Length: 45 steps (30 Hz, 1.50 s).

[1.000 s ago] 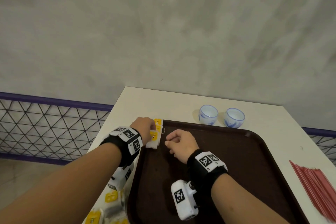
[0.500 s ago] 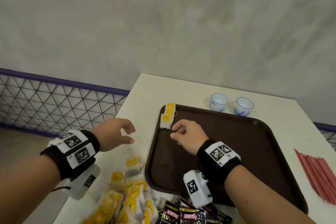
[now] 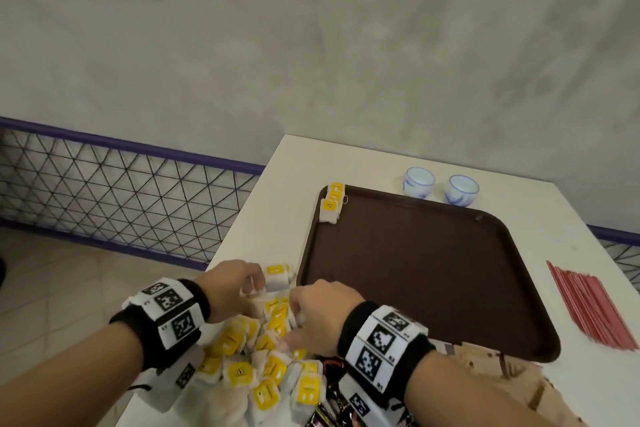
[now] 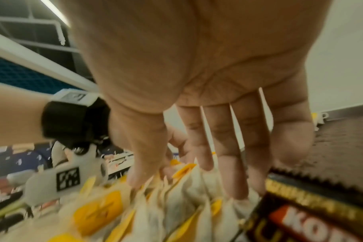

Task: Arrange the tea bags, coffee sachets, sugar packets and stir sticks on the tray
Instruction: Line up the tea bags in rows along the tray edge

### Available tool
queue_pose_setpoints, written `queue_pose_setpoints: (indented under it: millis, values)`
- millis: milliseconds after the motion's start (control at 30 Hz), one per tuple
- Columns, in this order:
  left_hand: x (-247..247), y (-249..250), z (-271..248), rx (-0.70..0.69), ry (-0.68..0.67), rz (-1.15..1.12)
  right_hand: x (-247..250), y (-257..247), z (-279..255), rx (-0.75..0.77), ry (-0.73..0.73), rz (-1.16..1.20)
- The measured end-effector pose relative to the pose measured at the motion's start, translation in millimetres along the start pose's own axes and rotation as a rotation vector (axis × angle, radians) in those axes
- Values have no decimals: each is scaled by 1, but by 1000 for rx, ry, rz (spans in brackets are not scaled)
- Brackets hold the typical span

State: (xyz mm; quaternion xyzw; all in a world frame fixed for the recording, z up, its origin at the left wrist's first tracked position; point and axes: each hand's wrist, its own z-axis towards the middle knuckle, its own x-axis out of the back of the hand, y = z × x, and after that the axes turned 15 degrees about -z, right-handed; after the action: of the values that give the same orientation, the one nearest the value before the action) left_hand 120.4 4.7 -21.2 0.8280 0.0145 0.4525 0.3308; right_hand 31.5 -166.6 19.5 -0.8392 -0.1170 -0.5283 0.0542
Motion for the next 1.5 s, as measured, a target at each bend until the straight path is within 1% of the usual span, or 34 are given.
queue_pose_setpoints:
  millis: [100, 200, 367, 467, 533, 667, 767, 833, 933, 1033, 1100, 1200, 1267, 1300, 1367, 1500]
  values:
    - [-2, 1, -4, -17, 78, -123, -5, -16, 2, -73, 62, -38]
    - [-2, 4, -12, -35, 107, -226, -9, -20, 10, -120, 44, 29]
    - [-1, 1, -22, -33, 167, -372, -19, -11, 22, -149, 129, 318]
    - [-2, 0, -26, 11, 145, -439, -21, 0, 18, -139, 186, 526]
    - [-3, -1, -26, 13, 153, -453, -19, 8, 11, -113, 227, 621]
    - [-1, 3, -22, -53, 208, -462, -12, 30, -4, -72, 311, 767]
    - [3, 9, -22, -118, 227, -496, -7, 46, -12, -68, 363, 884]
    - [7, 15, -25, -175, 228, -536, -4, 55, -17, -76, 375, 977]
    - [12, 31, -28, -281, 237, -633, -5, 65, -19, -94, 384, 1200]
    - [18, 48, -25, -305, 216, -766, -6, 71, -18, -116, 341, 1434]
    - [23, 58, -17, -306, 207, -794, -7, 76, -19, -131, 328, 1535]
    - [29, 69, 10, -275, 216, -791, -9, 87, -20, -193, 362, 1581]
    - [29, 76, 38, -244, 246, -743, -11, 97, -19, -233, 394, 1591]
    - [30, 83, 62, -234, 257, -700, -13, 109, -15, -253, 421, 1602]
    - [25, 91, 88, -196, 279, -631, -18, 117, -16, -282, 419, 1605]
    - [12, 90, 121, -118, 324, -542, -31, 117, -27, -315, 388, 1602]
